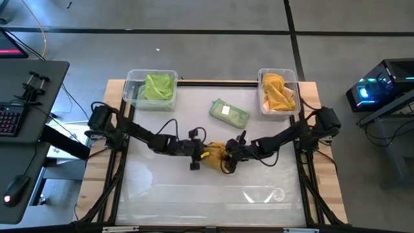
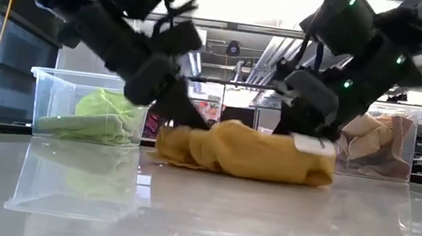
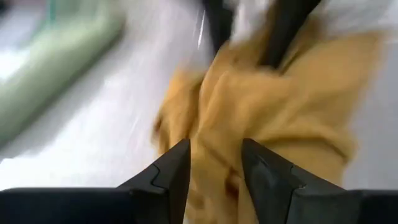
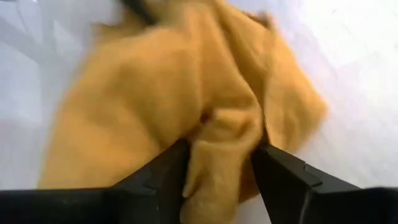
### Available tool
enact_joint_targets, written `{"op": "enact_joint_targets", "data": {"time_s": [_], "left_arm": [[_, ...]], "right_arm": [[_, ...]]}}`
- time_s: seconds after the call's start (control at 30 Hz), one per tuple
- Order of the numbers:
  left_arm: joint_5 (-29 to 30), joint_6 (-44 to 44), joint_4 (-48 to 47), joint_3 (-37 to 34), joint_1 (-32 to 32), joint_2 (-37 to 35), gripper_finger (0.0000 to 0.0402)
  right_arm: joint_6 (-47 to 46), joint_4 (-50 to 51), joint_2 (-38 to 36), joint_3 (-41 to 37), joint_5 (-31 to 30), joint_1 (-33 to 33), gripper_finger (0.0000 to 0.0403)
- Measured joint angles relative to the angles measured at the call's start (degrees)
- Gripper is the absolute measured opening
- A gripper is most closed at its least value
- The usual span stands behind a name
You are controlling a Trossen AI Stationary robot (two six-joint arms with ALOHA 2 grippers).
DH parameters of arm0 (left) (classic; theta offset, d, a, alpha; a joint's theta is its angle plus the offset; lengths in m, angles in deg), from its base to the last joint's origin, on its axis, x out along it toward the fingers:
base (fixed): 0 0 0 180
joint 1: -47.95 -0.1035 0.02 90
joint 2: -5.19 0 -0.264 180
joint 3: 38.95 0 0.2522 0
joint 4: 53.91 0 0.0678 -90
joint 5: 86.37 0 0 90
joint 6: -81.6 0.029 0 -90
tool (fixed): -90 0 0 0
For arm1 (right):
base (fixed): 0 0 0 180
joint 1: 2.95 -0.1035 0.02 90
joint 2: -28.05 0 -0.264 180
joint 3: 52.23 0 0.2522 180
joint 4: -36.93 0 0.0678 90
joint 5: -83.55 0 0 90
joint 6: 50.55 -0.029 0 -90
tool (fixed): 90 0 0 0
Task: Sort towels by color in basket
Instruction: Put the yellow kitchen towel into the right transparent bin
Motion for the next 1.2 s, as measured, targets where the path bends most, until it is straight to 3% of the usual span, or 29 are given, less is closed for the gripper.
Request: {"op": "enact_joint_targets", "data": {"time_s": [0.13, 0.3, 0.53, 0.8, 1.0, 1.2], "left_arm": [[0.28, -4.00, -5.21, -0.02, -1.21, 0.20, 0.0131], [0.30, -4.35, -2.13, 0.00, -1.37, 2.32, 0.0131], [-1.26, -4.38, 5.46, 0.07, -1.37, 7.15, 0.0131], [-1.18, -5.91, 8.32, 0.20, -1.37, 9.89, 0.0131], [-1.35, -5.88, 9.61, 0.09, -1.40, 9.93, 0.0131], [-1.43, -5.85, 10.33, 0.02, -1.40, 9.97, 0.0131]], "right_arm": [[3.41, 2.44, -5.29, -0.01, -4.54, -1.63, 0.0172], [12.31, -1.99, -8.76, 0.08, -8.46, -4.55, 0.0170], [18.15, -8.72, -6.57, 0.08, -3.74, -4.66, 0.0178], [21.31, -9.95, -7.55, 2.27, 4.98, -2.12, 0.0253], [22.43, -1.81, -7.52, 8.27, -0.19, -2.12, 0.0261], [15.43, 7.21, -4.48, 8.74, -4.71, -2.06, 0.0261]]}}
